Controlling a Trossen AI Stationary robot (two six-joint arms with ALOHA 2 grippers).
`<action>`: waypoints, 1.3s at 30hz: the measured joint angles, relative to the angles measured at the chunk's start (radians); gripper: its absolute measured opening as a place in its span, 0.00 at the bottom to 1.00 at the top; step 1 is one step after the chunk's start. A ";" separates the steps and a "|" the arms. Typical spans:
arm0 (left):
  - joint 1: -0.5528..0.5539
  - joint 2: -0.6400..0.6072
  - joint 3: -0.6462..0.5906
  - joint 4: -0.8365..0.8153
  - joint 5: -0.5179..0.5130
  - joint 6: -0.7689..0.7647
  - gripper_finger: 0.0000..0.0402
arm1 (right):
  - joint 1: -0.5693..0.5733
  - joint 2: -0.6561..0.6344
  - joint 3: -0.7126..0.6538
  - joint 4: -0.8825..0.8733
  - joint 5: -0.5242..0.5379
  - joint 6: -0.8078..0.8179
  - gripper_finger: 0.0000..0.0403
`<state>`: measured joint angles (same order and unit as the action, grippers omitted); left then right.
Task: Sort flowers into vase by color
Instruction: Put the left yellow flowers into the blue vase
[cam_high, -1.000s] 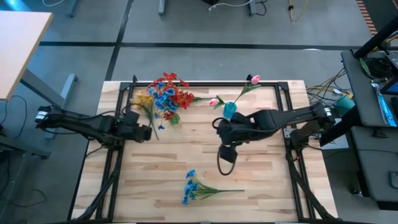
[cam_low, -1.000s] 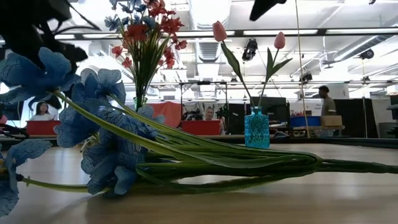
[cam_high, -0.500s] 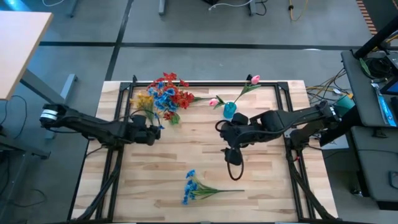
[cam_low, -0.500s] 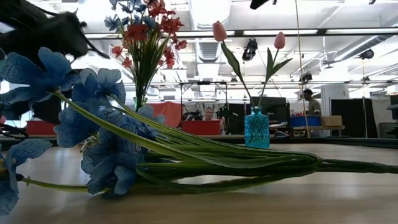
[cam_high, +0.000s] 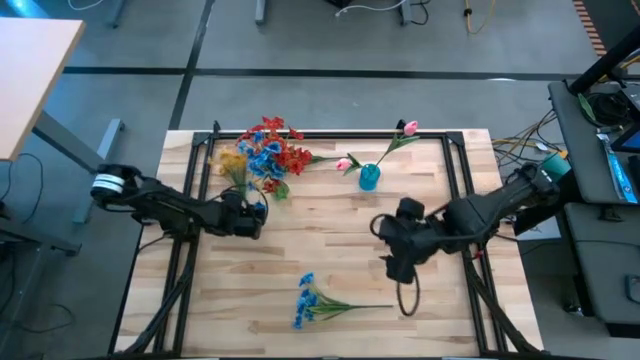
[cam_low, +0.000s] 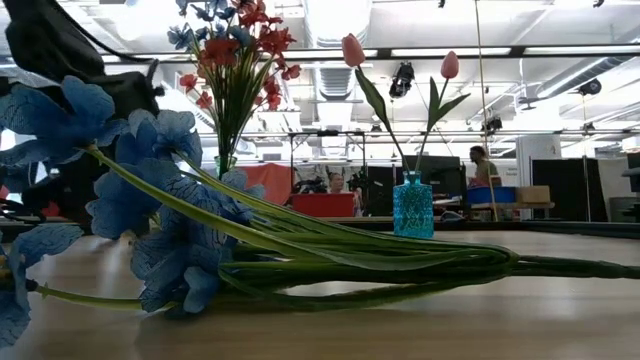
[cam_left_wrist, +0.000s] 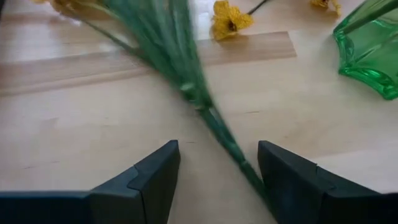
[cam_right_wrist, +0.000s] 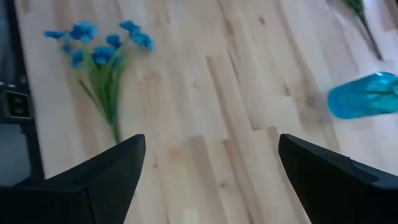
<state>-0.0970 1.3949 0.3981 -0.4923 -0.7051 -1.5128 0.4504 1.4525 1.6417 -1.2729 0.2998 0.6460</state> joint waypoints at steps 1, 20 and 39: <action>0.000 0.015 0.001 0.002 -0.004 -0.007 0.51 | 0.011 -0.013 -0.024 0.032 0.004 0.007 0.90; 0.002 0.075 0.037 -0.004 -0.004 -0.075 0.14 | 0.054 -0.171 -0.328 0.222 0.025 0.053 0.89; -0.058 -0.013 0.207 -0.481 0.193 -0.149 0.01 | 0.109 -0.153 -0.338 0.268 0.041 0.053 0.89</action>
<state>-0.1553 1.3822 0.6054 -0.9735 -0.5121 -1.6615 0.5591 1.2993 1.3041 -1.0046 0.3411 0.6994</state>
